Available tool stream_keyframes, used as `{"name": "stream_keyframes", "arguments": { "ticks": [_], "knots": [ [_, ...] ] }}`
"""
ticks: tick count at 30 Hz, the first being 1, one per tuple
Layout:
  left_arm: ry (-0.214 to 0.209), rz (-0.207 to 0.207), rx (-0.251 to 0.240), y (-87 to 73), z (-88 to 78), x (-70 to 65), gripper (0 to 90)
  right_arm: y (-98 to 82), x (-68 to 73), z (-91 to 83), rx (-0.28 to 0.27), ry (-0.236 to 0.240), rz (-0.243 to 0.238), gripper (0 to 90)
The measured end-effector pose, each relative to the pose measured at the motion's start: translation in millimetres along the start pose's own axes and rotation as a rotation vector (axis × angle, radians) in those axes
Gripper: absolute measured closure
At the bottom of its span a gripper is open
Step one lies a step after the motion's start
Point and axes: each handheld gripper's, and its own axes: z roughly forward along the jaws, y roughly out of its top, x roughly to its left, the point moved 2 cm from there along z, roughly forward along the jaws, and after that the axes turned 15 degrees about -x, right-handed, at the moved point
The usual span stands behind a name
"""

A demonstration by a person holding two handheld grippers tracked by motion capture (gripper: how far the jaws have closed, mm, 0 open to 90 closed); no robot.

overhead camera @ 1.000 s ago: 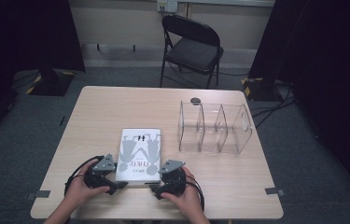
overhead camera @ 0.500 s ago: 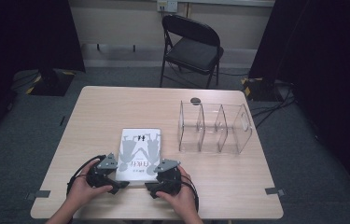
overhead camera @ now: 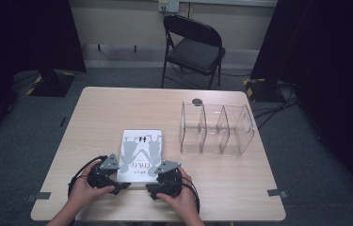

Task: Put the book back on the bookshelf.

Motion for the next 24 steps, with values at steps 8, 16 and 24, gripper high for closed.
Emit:
{"name": "stream_keyframes", "arguments": {
  "ticks": [8, 16, 24],
  "knots": [
    [0.015, 0.027, -0.042, 11.2, -6.9, -1.8, 19.0, 0.2, 0.5, 0.3, 0.003, -0.005, 0.01, 7.3],
    [0.006, -0.025, -0.064, 17.8, -10.3, -0.9, 18.6, 0.3, 0.8, 0.5, 0.003, -0.008, 0.013, 7.2],
    [-0.006, -0.05, -0.054, 20.8, -10.9, 1.3, 17.6, 0.3, 0.9, 0.7, 0.004, -0.011, 0.016, 7.2]
  ]
}}
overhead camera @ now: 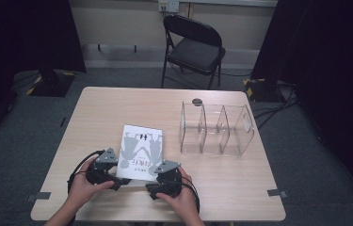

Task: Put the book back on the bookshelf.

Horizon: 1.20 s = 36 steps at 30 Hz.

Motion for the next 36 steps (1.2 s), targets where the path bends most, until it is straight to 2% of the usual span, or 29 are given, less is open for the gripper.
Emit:
{"name": "stream_keyframes", "arguments": {
  "ticks": [10, 16, 18, 24, 27, 31, 33, 36],
  "knots": [
    [0.002, 0.003, -0.004, 1.2, -0.2, -0.2, 17.4, 0.0, -0.8, -0.2, 0.003, -0.002, -0.002, 7.3],
    [-0.008, -0.007, -0.003, 0.8, -0.2, 1.2, 17.5, 0.1, -2.2, -0.3, -0.005, 0.005, -0.001, 8.7],
    [-0.01, -0.02, -0.007, 0.4, 0.3, 1.0, 17.5, 0.9, -2.7, -1.4, 0.009, 0.0, 0.001, 9.3],
    [-0.011, -0.012, -0.001, 1.8, -0.2, 1.6, 17.6, 7.6, -2.8, -6.8, 0.013, 0.002, -0.036, 9.3],
    [-0.008, -0.022, -0.014, 5.5, -1.5, 0.8, 17.6, 8.8, -1.7, -8.8, 0.018, -0.002, -0.052, 9.3],
    [-0.003, -0.013, -0.007, 8.6, -2.6, 0.1, 17.6, 14.3, -1.0, -12.8, -0.009, 0.008, -0.072, 9.3],
    [-0.003, -0.022, -0.01, 9.0, -1.1, -1.0, 17.6, 18.5, 0.0, -14.8, -0.01, 0.013, -0.06, 9.3],
    [-0.003, -0.021, 0.005, 10.7, -1.3, -0.8, 17.6, 25.2, 2.0, -15.9, -0.025, 0.011, -0.088, 9.3]
  ]
}}
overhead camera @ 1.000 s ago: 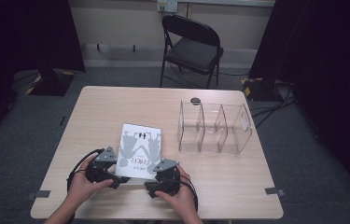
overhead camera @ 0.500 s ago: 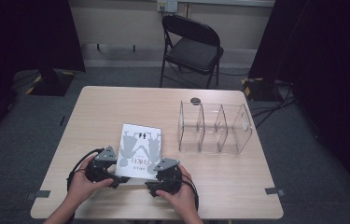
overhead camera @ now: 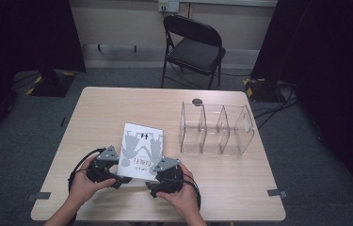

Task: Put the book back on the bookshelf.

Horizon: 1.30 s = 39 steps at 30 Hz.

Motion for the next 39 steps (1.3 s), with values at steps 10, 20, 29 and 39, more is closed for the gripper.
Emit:
{"name": "stream_keyframes", "arguments": {
  "ticks": [10, 20, 29, 39],
  "knots": [
    [-0.013, -0.008, 0.0, 8.2, 0.5, -0.2, 17.6, 16.9, 11.0, 10.9, -0.011, 0.001, -0.058, 10.1],
    [-0.016, 0.003, 0.018, 11.2, 0.8, -0.3, 17.9, 16.7, 22.2, 27.9, -0.072, -0.07, -0.177, 9.6],
    [-0.019, 0.007, 0.023, 11.9, 0.9, 0.0, 18.1, 15.7, 25.4, 32.1, -0.074, -0.093, -0.227, 9.0],
    [-0.023, 0.0, 0.019, 12.5, 0.6, 0.1, 18.1, 15.4, 27.2, 32.5, -0.065, -0.097, -0.25, 9.0]
  ]
}}
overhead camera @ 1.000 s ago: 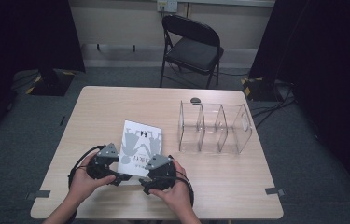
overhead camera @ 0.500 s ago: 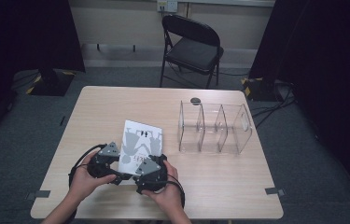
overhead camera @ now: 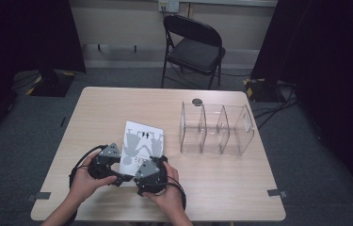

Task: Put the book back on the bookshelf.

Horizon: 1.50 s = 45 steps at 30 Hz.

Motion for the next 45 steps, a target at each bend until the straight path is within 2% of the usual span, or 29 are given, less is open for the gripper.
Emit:
{"name": "stream_keyframes", "arguments": {
  "ticks": [2, 4, 5, 9, 11, 14, 15, 16, 17, 19, 20, 22, 29, 32, 33, 36, 43, 45],
  "knots": [
    [0.005, 0.012, 0.0, 1.8, -0.4, -0.8, 18.2, -0.9, 1.1, 0.1, -0.008, -0.012, -0.01, 9.5],
    [0.01, 0.023, 0.003, 1.3, -0.4, -1.1, 18.7, -1.3, 1.8, -0.1, -0.007, -0.028, -0.053, 16.0],
    [0.008, 0.02, 0.005, 0.9, -0.4, -1.1, 18.7, -1.3, 1.1, -0.6, -0.008, -0.029, -0.059, 18.1],
    [0.004, 0.004, 0.001, -2.8, 0.1, 1.7, 18.0, -1.1, -1.7, -3.7, -0.026, -0.019, -0.051, 26.2],
    [0.009, 0.006, -0.012, -5.1, 0.1, 3.0, 19.0, -0.1, 0.0, -4.9, -0.031, -0.027, -0.068, 31.0],
    [-0.025, 0.019, -0.024, -7.7, -3.6, 4.7, 22.3, 4.8, -0.9, -7.8, -0.02, -0.031, -0.079, 37.1],
    [-0.02, 0.043, -0.006, -9.5, -5.3, 5.7, 22.4, 6.0, -1.4, -9.0, -0.018, -0.033, -0.081, 39.1],
    [-0.02, 0.043, -0.006, -9.5, -5.3, 5.7, 21.6, 8.1, -2.5, -10.8, -0.016, -0.034, -0.083, 41.7],
    [-0.004, 0.063, -0.003, -13.7, -7.4, 8.7, 19.4, 10.2, -4.4, -12.8, -0.009, -0.039, -0.086, 44.3],
    [0.001, 0.051, 0.006, -16.3, -8.1, 10.5, 19.6, 11.6, -5.4, -13.6, -0.004, -0.04, -0.086, 45.5],
    [0.001, 0.053, 0.032, -20.6, -8.4, 14.0, 19.1, 14.4, -8.6, -15.9, 0.009, -0.046, -0.092, 50.0],
    [-0.011, 0.052, 0.047, -24.1, -7.6, 15.8, 20.4, 17.4, -12.0, -18.5, 0.016, -0.057, -0.083, 51.7],
    [0.012, 0.063, 0.069, -30.7, -7.3, 23.6, 18.7, 24.5, -18.4, -22.5, 0.037, -0.071, -0.075, 56.0],
    [0.011, 0.067, 0.061, -33.5, -7.7, 26.1, 18.9, 28.9, -22.2, -24.2, 0.043, -0.077, -0.068, 57.6],
    [-0.002, 0.08, 0.075, -33.5, -8.6, 27.0, 18.9, 30.8, -23.7, -25.1, 0.047, -0.079, -0.064, 58.2],
    [0.006, 0.108, 0.09, -34.9, -9.9, 28.6, 18.8, 37.1, -27.7, -27.4, 0.073, -0.091, -0.071, 60.2],
    [0.014, 0.089, 0.114, -42.2, -5.8, 32.3, 19.1, 47.6, -36.9, -30.9, 0.112, -0.094, -0.05, 61.8],
    [0.029, 0.091, 0.129, -44.3, 0.8, 32.3, 18.9, 49.9, -39.2, -31.4, 0.118, -0.093, -0.043, 62.1]
  ]
}}
